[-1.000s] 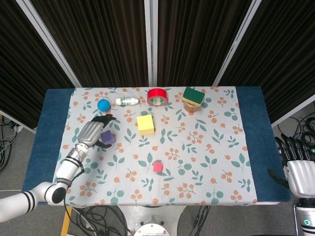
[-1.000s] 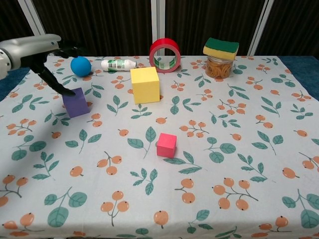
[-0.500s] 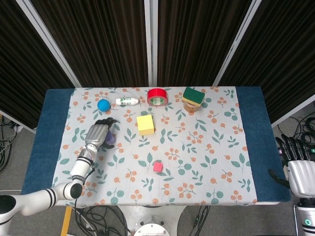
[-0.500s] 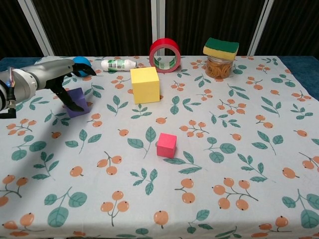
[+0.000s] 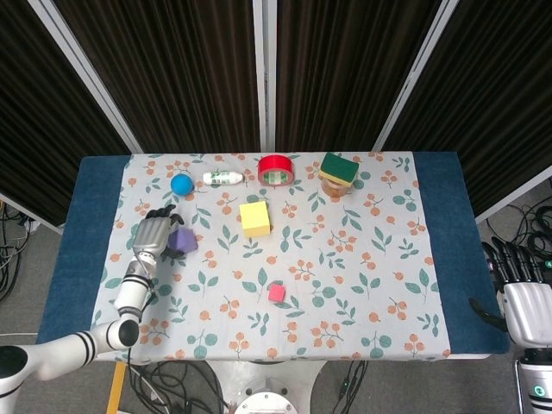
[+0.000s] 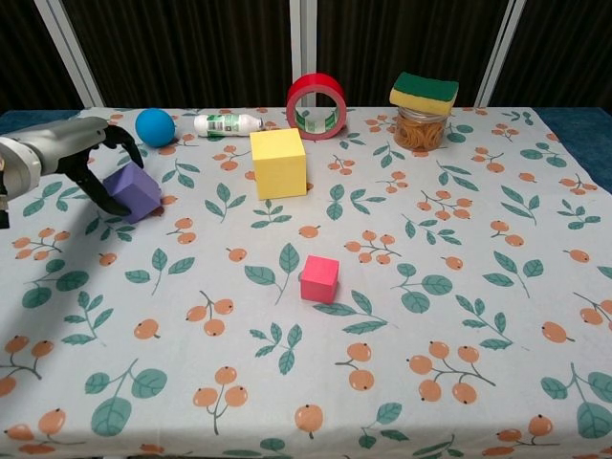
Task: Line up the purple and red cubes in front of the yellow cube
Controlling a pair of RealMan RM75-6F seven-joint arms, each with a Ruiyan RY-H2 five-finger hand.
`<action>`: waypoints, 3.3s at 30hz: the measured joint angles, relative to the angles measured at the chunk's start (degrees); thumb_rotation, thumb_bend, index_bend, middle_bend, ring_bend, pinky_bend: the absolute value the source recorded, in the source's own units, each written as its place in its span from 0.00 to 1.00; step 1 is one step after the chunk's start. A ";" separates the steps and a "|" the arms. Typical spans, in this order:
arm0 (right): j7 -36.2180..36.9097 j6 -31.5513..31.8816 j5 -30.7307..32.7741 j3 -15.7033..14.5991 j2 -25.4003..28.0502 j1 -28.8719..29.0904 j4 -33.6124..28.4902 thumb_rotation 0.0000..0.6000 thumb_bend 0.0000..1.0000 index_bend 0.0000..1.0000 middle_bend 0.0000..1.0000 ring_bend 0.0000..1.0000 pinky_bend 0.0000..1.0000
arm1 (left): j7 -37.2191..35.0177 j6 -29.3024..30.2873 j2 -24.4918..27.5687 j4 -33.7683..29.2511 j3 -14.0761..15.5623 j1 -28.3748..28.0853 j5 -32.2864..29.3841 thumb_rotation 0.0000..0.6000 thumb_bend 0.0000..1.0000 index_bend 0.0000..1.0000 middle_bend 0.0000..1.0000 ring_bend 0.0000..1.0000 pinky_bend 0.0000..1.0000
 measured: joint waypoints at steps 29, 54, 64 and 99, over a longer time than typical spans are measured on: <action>1.28 0.28 0.52 0.03 -0.06 -0.50 0.73 1.00 0.10 0.00 0.03 0.00 0.05 | -0.66 -0.19 -0.77 -0.20 -0.64 -1.12 0.58 1.00 0.24 0.59 0.26 0.15 0.15; 3.13 1.99 -0.02 -0.43 0.28 -1.86 1.70 1.00 0.10 0.00 0.03 0.00 0.05 | 4.99 5.16 -0.53 -17.31 -2.16 -5.79 7.52 1.00 0.24 0.59 0.27 0.15 0.15; 2.75 2.02 0.13 -0.31 0.63 -1.99 1.26 1.00 0.10 0.00 0.03 0.00 0.05 | 11.43 3.62 -5.78 -13.21 -3.63 -11.74 2.71 1.00 0.24 0.59 0.27 0.15 0.15; 3.71 1.63 0.56 -0.48 1.19 -2.50 1.29 1.00 0.11 0.00 0.03 0.00 0.05 | 15.16 2.56 -14.63 -0.72 -3.48 -16.90 0.27 1.00 0.23 0.57 0.26 0.15 0.15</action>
